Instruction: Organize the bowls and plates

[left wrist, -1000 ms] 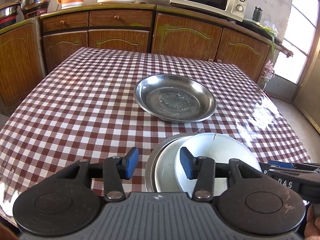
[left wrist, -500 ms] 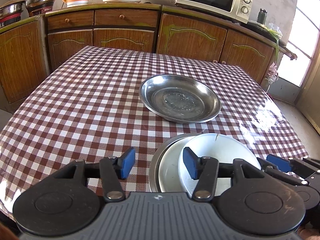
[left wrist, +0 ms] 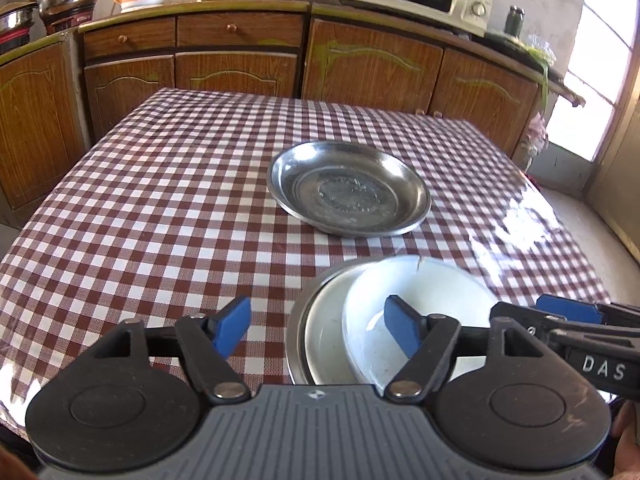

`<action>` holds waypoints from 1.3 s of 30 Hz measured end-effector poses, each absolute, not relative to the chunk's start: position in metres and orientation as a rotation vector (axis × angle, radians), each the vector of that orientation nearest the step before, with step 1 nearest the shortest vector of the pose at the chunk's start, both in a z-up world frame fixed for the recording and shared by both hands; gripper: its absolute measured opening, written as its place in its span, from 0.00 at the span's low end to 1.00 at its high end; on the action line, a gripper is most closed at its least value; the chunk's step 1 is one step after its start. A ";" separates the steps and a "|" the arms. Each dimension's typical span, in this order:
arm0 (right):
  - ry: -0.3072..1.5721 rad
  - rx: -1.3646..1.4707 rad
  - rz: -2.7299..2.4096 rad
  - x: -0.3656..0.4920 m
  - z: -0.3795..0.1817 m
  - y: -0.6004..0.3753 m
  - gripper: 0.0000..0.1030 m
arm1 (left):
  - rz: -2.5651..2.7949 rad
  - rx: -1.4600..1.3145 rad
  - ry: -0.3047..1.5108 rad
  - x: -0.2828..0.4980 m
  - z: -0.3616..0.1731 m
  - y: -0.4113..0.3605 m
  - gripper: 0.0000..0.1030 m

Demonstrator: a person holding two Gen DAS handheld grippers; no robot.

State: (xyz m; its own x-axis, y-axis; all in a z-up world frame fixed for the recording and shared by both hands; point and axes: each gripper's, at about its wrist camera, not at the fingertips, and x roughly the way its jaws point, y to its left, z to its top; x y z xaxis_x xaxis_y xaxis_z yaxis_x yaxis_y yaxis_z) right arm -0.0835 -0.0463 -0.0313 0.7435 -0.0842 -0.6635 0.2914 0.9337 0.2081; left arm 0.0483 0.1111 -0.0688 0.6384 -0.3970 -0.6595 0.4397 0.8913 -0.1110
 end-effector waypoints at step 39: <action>0.841 0.596 -0.007 -0.042 -0.098 -0.066 0.58 | -0.641 0.103 0.810 0.102 -0.129 0.073 0.63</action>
State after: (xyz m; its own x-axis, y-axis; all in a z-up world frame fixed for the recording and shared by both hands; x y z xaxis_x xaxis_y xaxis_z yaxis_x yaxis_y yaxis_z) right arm -0.0420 -0.0656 -0.0984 0.6767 0.2238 -0.7014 0.2347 0.8374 0.4937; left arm 0.1019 0.0729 -0.1291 0.5123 -0.4939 -0.7025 0.5701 0.8074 -0.1519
